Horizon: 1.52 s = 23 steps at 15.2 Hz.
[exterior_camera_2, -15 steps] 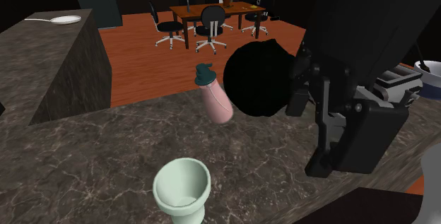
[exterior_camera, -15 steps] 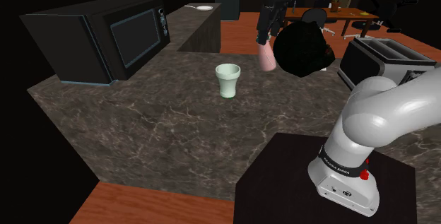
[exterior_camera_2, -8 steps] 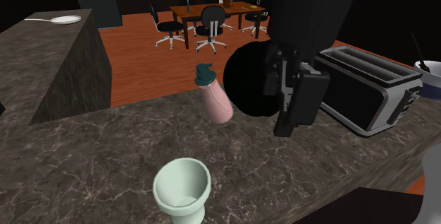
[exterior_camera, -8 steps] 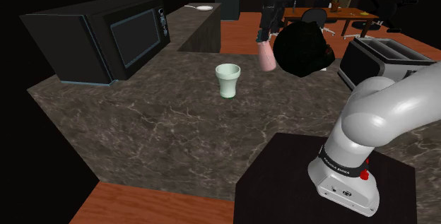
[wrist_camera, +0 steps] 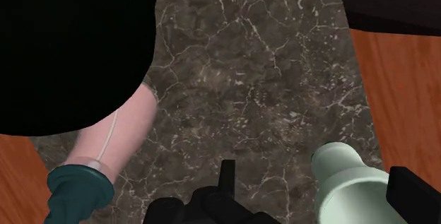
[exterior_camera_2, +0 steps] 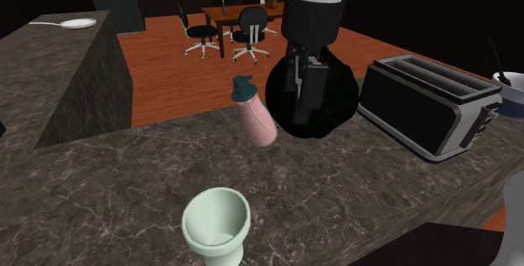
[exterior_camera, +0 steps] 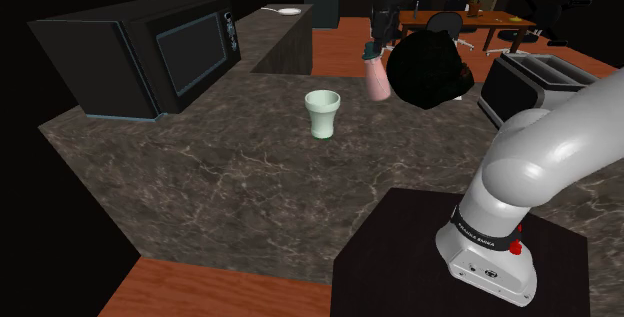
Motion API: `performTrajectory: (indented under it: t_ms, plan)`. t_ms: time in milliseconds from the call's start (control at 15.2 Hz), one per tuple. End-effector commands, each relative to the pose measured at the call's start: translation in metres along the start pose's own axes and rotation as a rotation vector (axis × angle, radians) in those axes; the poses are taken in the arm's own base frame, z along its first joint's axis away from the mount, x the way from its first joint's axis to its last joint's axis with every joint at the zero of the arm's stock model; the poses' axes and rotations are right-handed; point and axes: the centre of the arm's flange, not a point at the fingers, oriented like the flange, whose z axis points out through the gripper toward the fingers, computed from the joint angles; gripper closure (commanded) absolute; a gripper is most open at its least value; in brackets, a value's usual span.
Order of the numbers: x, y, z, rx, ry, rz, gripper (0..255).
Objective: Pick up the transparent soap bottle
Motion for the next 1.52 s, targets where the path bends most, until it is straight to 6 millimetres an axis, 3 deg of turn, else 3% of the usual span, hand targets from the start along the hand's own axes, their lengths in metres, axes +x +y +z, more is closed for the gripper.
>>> performTrajectory:
  t_ms: [0, 1056, 1452]
  plan:
    - [0.008, 0.026, 0.004, -0.006, -0.004, -0.018, 0]
    - [0.080, 0.214, 0.042, -0.044, -0.028, -0.145, 0]
    - [0.078, 0.212, 0.074, -0.044, -0.028, -0.145, 0]
